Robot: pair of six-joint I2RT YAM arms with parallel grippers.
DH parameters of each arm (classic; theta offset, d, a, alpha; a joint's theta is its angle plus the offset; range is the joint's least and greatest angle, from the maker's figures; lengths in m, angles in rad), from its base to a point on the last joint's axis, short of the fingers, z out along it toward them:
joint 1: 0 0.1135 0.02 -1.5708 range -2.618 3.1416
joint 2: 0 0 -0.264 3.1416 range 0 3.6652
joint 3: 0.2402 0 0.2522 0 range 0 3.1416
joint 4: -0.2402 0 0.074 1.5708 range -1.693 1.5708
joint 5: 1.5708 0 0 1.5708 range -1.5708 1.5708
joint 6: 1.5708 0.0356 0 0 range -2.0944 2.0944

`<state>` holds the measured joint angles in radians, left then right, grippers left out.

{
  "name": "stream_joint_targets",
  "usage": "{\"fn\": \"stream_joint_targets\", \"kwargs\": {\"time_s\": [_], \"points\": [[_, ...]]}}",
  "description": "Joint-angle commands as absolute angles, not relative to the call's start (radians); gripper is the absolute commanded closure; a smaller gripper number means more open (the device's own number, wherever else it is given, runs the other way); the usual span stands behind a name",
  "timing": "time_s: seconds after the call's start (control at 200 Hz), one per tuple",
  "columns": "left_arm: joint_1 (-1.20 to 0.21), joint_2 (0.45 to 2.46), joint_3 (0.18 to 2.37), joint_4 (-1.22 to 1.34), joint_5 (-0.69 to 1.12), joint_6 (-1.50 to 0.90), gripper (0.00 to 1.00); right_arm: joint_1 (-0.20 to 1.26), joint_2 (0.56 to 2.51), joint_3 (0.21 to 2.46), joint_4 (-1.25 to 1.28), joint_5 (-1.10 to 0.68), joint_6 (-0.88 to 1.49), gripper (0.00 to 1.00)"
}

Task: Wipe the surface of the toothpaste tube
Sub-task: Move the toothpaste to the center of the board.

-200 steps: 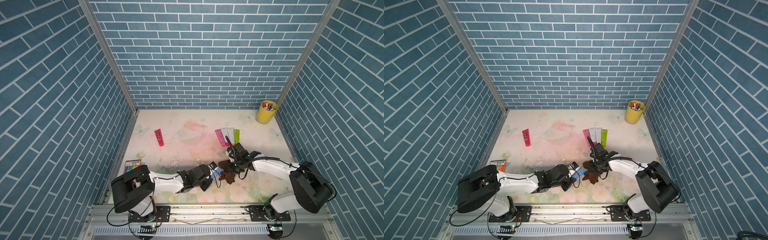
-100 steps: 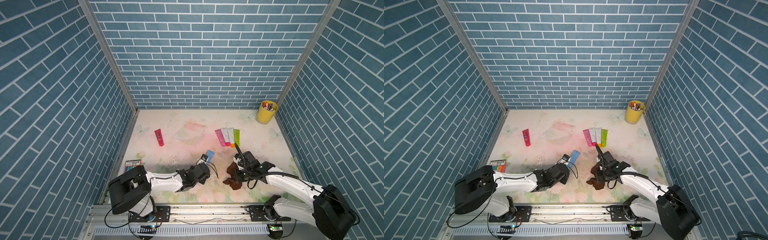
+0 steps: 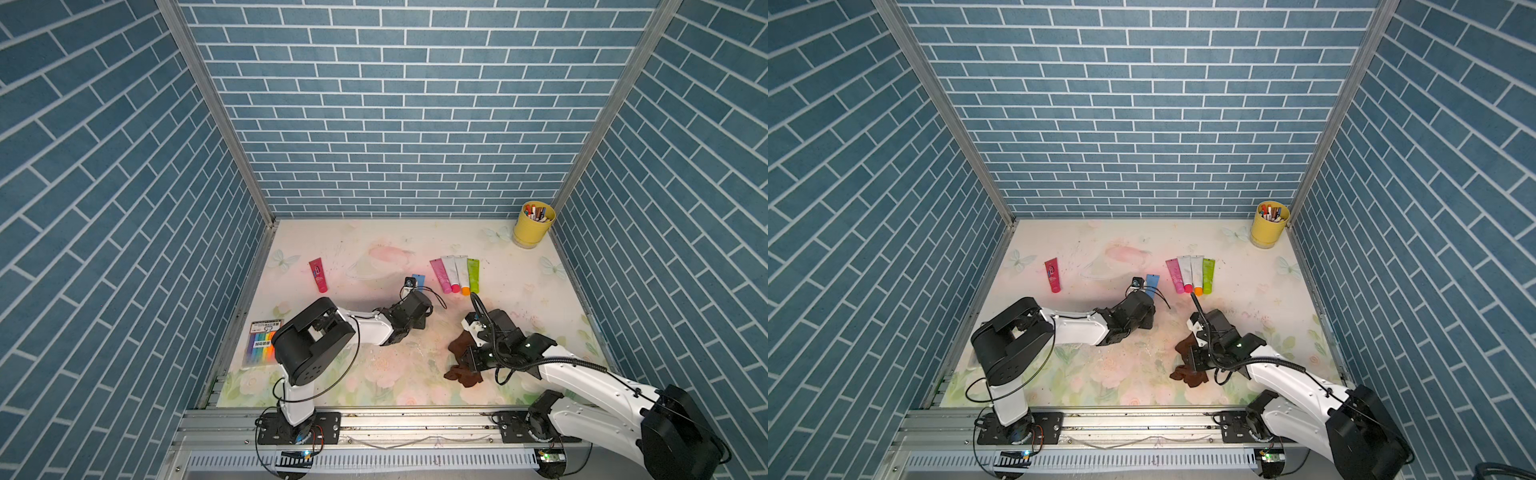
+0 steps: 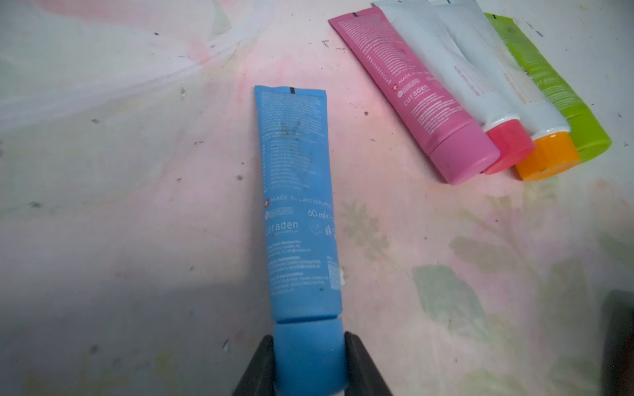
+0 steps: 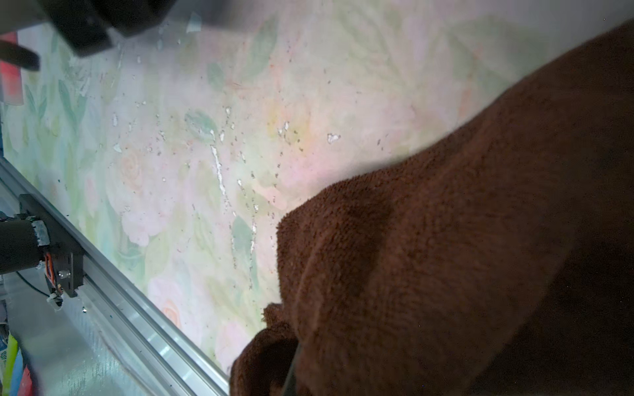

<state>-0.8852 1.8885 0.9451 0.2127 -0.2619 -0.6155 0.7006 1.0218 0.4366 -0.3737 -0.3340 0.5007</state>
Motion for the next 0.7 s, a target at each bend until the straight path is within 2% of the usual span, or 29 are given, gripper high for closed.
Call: {"fn": "stream_joint_targets", "kwargs": {"time_s": [0.0,0.1,0.28,0.405,0.695], "points": [[-0.874,1.928,1.019,0.215,-0.216,-0.648,0.96,0.709,0.991,0.421,-0.359,-0.342,0.511,1.00],[-0.866,1.947,1.045,0.222,-0.218,-0.674,0.92,0.709,0.994,0.422,-0.357,-0.343,0.511,1.00],[-0.833,2.009,1.117,0.228,-0.172,-0.689,0.91,0.711,0.977,0.416,-0.358,-0.338,0.512,1.00],[-0.827,2.065,1.183,0.210,-0.155,-0.692,0.85,0.713,0.969,0.414,-0.358,-0.334,0.513,1.00],[-0.827,2.118,1.257,0.232,-0.083,-0.682,0.49,0.721,0.971,0.416,-0.358,-0.330,0.512,1.00]]}}
